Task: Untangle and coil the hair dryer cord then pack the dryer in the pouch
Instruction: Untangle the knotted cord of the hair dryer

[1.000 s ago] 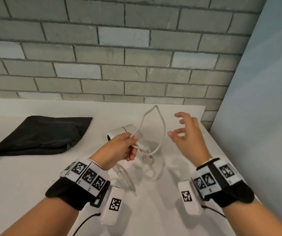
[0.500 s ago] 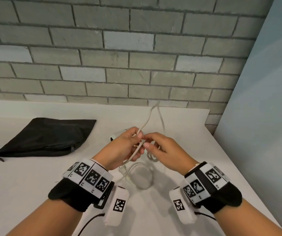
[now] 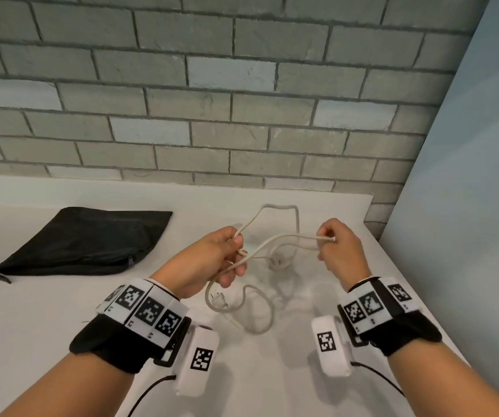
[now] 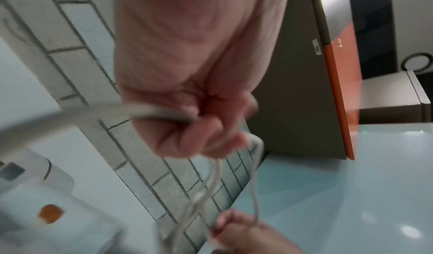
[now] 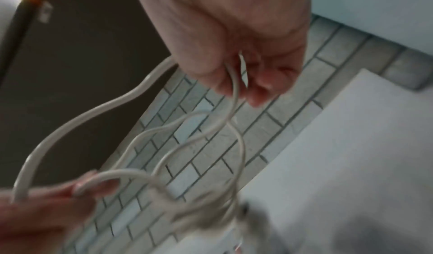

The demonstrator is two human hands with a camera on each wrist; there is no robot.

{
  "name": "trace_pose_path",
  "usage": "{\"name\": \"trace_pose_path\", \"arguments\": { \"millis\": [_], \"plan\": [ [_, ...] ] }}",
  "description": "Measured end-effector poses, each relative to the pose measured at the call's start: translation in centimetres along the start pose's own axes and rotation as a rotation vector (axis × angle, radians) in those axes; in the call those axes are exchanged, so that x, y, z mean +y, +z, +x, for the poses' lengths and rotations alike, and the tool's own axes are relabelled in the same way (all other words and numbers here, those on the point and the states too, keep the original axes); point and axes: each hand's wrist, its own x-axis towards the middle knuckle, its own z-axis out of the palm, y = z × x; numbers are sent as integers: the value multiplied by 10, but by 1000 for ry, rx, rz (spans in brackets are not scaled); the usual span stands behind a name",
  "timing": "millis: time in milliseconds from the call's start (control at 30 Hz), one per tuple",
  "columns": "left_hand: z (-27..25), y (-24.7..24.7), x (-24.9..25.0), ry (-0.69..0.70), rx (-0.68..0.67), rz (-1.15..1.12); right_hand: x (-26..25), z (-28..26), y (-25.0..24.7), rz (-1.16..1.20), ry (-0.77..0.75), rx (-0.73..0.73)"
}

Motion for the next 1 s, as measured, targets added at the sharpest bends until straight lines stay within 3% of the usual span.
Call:
{"name": "trace_pose_path", "arguments": {
  "millis": [133,300,433,500,567,633,733,800,900,967,1000],
  "plan": [
    [6,5,-2,-15,53,-36,-13,-13,-7,-574,-231,-408],
    [8,14,6,4,41,5,-60,-45,1,-441,-790,-310],
    [7,17,10,30,28,-9,-62,-40,10,-596,-886,-268],
    [6,12,10,45,34,-13,-52,-31,5,-547,-934,-219],
    [4,4,11,52,44,-10,-40,-23,-8,-365,-783,-149],
    [4,-4,12,69,56,-16,-25,-12,-25,-214,-576,21],
    [5,-12,11,72,91,15,0,2,-45,-178,-281,289],
    [6,-17,8,62,116,42,14,7,-55,-174,-39,361],
    [7,-20,3,29,137,-4,27,9,-58,-280,161,216],
    [7,-16,3,41,123,-1,20,1,-48,-407,131,75],
    [8,-12,3,53,113,7,13,-5,-42,-431,42,36]
  ]
}}
